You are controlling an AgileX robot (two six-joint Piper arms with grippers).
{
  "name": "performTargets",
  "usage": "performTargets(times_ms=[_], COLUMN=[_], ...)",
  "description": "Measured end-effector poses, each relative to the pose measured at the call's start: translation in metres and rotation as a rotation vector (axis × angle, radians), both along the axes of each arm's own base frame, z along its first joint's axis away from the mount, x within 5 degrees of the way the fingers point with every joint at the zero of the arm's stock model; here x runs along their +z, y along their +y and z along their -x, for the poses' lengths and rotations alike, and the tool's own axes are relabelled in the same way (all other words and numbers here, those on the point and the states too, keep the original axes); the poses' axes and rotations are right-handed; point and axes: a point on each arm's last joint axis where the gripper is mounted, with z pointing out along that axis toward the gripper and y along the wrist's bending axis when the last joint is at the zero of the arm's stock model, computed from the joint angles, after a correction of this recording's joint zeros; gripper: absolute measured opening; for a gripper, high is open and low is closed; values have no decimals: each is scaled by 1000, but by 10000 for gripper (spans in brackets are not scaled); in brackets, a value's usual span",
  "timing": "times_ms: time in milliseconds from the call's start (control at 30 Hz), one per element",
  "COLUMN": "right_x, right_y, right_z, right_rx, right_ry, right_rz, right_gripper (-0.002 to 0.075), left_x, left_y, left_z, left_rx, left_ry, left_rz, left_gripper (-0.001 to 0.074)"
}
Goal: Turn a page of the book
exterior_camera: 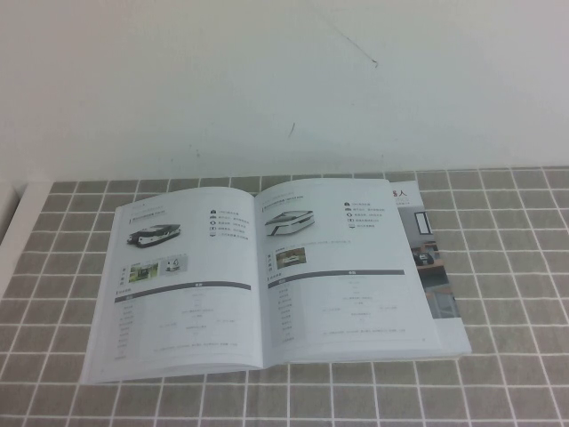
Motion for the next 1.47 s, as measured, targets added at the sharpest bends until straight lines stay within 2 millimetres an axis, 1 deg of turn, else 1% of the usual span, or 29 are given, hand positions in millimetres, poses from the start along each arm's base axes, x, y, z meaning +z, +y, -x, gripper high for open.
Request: performTargets(times_ms=[500, 833, 1067, 1467], right_x=[0, 0, 0, 0], right_y=[0, 0, 0, 0], right_z=[0, 0, 0, 0], right_rx=[-1, -1, -1, -1], right_ry=[-3, -2, -2, -2], right_rz=[-1, 1, 1, 3], right_gripper=[-1, -1, -1, -1], left_x=[0, 0, 0, 0], left_y=[0, 3, 7, 7], left_z=[0, 0, -1, -1], left_rx=[0, 48, 127, 131], left_ry=[1, 2, 2, 2], left_rz=[0, 0, 0, 2], left_gripper=[-4, -4, -4, -4])
